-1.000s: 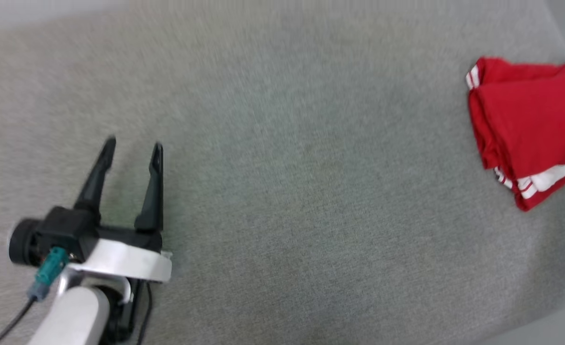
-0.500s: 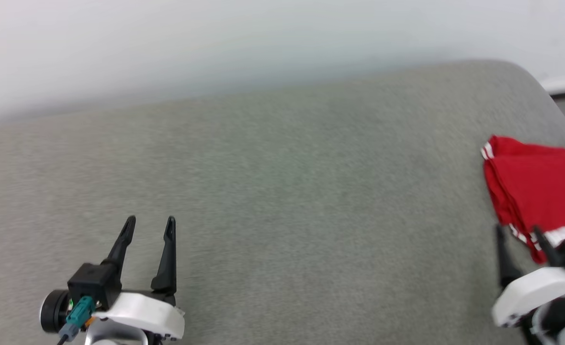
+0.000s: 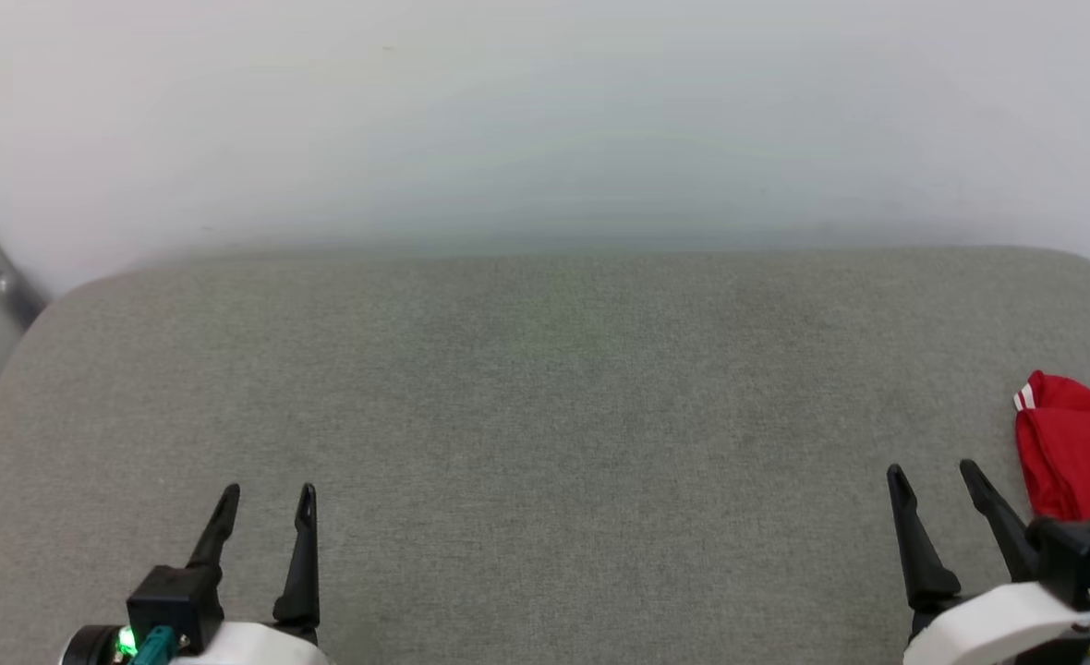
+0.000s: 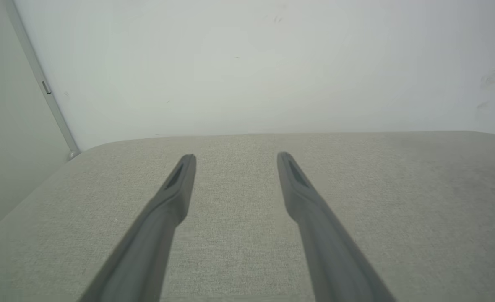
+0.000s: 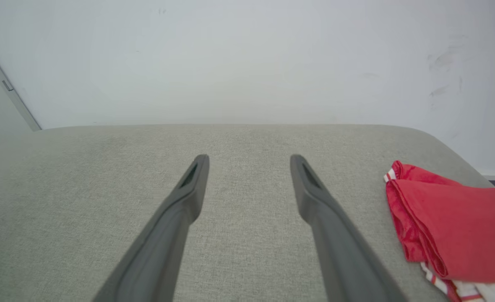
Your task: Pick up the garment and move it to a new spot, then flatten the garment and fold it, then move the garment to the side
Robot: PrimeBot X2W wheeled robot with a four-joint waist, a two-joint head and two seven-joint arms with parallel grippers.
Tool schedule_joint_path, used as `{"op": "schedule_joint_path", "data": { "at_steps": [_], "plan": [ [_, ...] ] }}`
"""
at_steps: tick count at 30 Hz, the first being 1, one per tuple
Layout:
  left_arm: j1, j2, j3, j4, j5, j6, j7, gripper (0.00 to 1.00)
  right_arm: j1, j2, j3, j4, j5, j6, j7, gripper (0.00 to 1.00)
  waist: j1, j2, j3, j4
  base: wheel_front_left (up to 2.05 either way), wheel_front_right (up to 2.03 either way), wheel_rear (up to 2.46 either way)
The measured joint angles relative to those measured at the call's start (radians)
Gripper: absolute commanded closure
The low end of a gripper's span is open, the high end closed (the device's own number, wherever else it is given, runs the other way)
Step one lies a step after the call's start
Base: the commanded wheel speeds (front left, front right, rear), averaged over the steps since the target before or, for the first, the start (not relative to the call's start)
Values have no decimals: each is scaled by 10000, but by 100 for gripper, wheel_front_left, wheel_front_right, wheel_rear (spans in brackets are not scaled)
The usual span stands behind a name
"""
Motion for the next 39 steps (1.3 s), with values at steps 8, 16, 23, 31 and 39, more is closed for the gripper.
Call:
{"op": "schedule_joint_path", "data": {
  "at_steps": [8, 16, 23, 31, 39],
  "plan": [
    [302, -150, -163, 82, -33, -44, -6, 0, 798, 125, -6, -844, -73, 0, 123, 0, 1, 0, -336, 86, 0, 0, 0],
    [337, -209, -121, 163, -96, -130, -13, 0, 906, 171, -6, -1032, -71, 0, 282, 0, 2, 0, -360, -12, 0, 0, 0],
    [334, -290, -17, 203, -94, -136, -15, 0, 898, 186, 10, -1057, -71, 0, 284, 0, 3, 0, -362, -38, 0, 0, 0],
    [506, -535, -81, 504, -169, -228, 36, 100, 985, 192, 59, -686, 8, 0, 286, 100, 4, 0, -344, -33, 0, 0, 0],
    [478, -828, 320, 650, -1415, -562, 399, 100, 901, 192, 54, -307, 1603, 0, 295, 100, 4, 0, -293, -30, 0, 0, 0]
  ]
}}
